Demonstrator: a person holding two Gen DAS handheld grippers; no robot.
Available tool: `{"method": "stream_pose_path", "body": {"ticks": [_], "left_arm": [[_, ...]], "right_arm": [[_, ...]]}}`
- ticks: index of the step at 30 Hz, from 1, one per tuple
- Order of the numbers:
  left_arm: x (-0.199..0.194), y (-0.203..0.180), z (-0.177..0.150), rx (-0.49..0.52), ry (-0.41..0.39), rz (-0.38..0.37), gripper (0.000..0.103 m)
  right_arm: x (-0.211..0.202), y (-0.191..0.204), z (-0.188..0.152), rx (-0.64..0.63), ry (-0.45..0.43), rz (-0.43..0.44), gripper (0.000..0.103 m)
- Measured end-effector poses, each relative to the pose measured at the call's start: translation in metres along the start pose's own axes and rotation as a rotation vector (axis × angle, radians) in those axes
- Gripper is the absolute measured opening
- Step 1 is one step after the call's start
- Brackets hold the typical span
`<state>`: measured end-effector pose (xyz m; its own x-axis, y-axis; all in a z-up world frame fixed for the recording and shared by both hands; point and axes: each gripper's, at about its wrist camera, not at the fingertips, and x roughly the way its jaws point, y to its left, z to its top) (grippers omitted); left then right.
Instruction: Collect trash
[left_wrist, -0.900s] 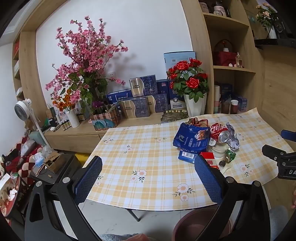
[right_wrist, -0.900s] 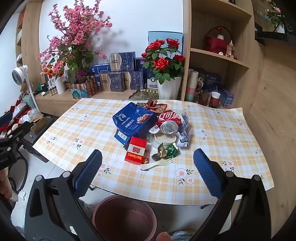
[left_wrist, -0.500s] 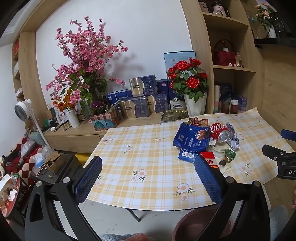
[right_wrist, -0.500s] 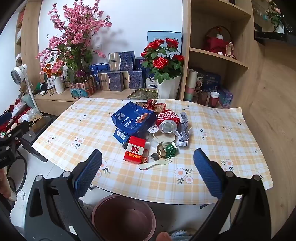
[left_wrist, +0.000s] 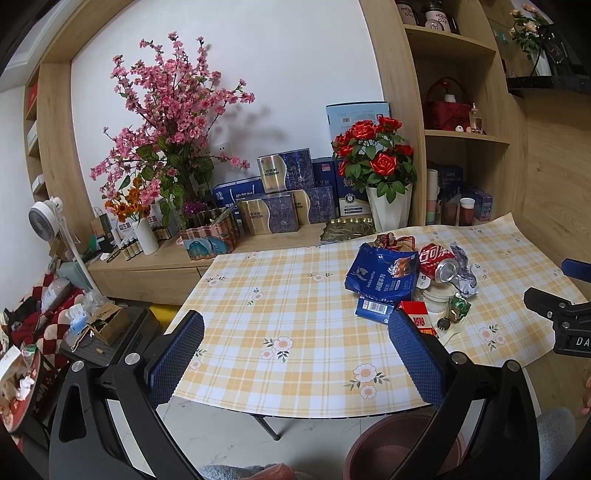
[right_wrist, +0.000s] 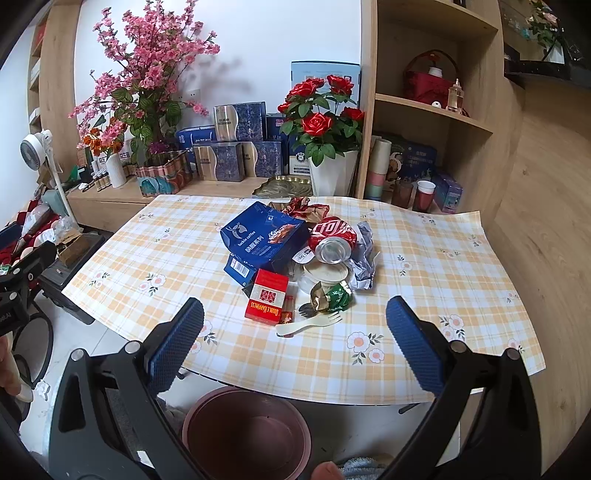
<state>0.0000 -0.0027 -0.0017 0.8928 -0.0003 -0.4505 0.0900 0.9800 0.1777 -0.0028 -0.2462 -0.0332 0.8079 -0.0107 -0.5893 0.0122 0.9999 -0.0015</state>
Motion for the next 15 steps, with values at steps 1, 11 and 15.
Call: {"method": "stream_pose_path", "body": {"ticks": [1,11,15], "left_arm": [[0.0,0.0,0.0001,0.0,0.0,0.0,0.098],[-0.0003,0.0001,0.0,-0.001,-0.001,-0.001,0.098],[-0.0003,-0.0001,-0.0001,-0.002,-0.002,0.0,0.098]], "right_arm": [[0.0002,-0.0001,-0.0002,0.0,0.0,0.0,0.097],[-0.0026,-0.0002,0.0012,0.002,-0.002,-0.004,0.097],[-0.0028,-0.0008,0.0012,0.003,-0.001,-0.005,0.097]]}}
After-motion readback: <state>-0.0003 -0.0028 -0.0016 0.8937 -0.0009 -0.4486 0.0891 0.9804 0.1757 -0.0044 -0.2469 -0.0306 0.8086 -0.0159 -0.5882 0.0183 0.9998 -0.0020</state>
